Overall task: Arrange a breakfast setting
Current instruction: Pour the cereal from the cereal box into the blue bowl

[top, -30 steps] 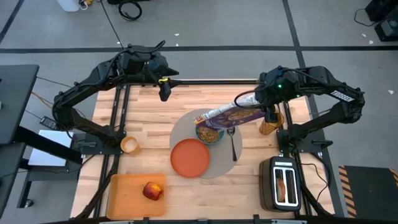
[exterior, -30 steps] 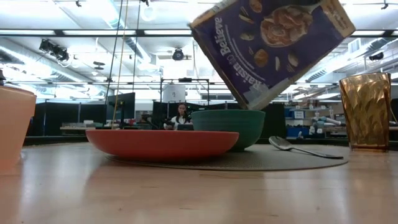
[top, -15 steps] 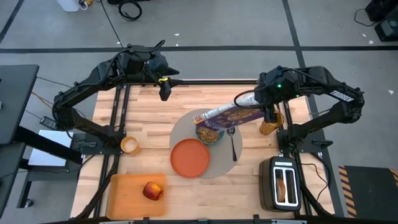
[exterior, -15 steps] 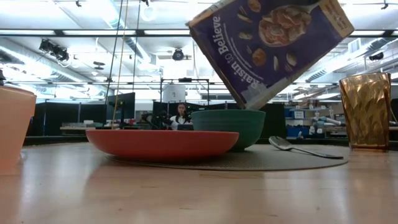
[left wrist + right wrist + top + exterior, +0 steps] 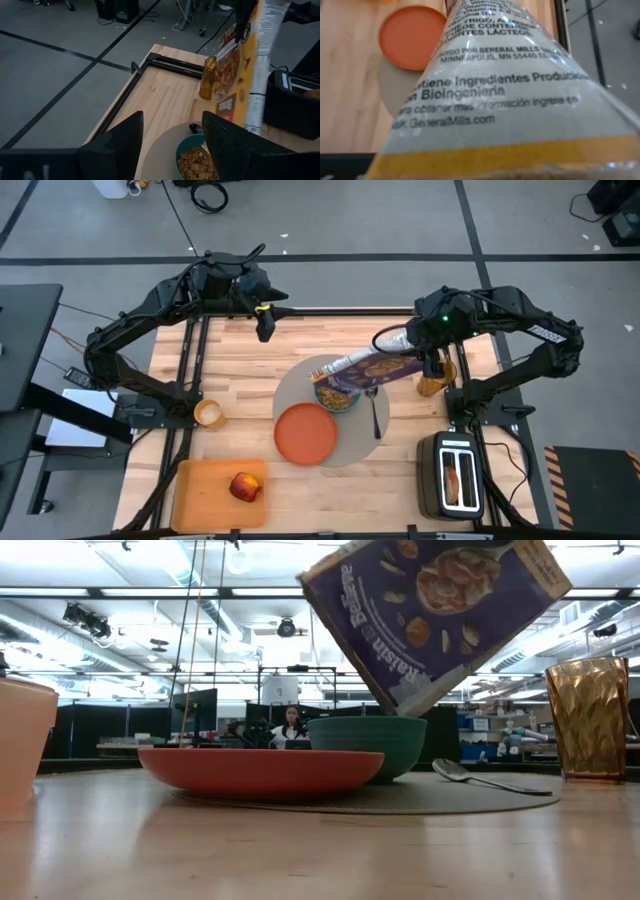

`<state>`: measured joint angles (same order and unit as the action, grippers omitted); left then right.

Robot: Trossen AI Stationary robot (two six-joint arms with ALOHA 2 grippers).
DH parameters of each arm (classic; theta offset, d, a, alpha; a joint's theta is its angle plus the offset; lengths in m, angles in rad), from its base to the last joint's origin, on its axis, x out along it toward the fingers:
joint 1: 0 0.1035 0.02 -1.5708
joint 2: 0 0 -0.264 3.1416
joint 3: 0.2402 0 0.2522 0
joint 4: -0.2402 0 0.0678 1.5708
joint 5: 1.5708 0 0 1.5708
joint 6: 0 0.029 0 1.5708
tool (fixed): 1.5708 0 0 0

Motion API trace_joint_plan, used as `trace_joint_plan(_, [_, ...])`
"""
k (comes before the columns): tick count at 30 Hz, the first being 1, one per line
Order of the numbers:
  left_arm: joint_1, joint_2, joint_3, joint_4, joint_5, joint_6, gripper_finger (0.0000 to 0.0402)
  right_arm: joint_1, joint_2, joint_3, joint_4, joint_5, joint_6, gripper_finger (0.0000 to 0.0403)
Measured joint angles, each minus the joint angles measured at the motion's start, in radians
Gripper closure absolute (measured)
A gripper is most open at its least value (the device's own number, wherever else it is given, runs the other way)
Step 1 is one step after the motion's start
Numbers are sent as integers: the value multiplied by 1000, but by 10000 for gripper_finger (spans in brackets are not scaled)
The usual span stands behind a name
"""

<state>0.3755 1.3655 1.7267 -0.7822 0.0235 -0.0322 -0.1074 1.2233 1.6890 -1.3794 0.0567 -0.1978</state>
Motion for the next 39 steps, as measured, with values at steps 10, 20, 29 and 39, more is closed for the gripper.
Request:
trace_joint_plan(10, [0,-31,1,22,0,-1,191,0,18,0,3,50,-14,240])
trace_joint_plan(20, [0,-52,1,38,0,-5,191,0,31,0,34,37,-27,240])
trace_joint_plan(29, [-9,-65,0,50,0,-8,191,-8,14,0,24,50,-7,240])
trace_joint_plan(39, [-11,-201,1,231,0,-6,191,-106,-114,-95,112,-136,21,240])
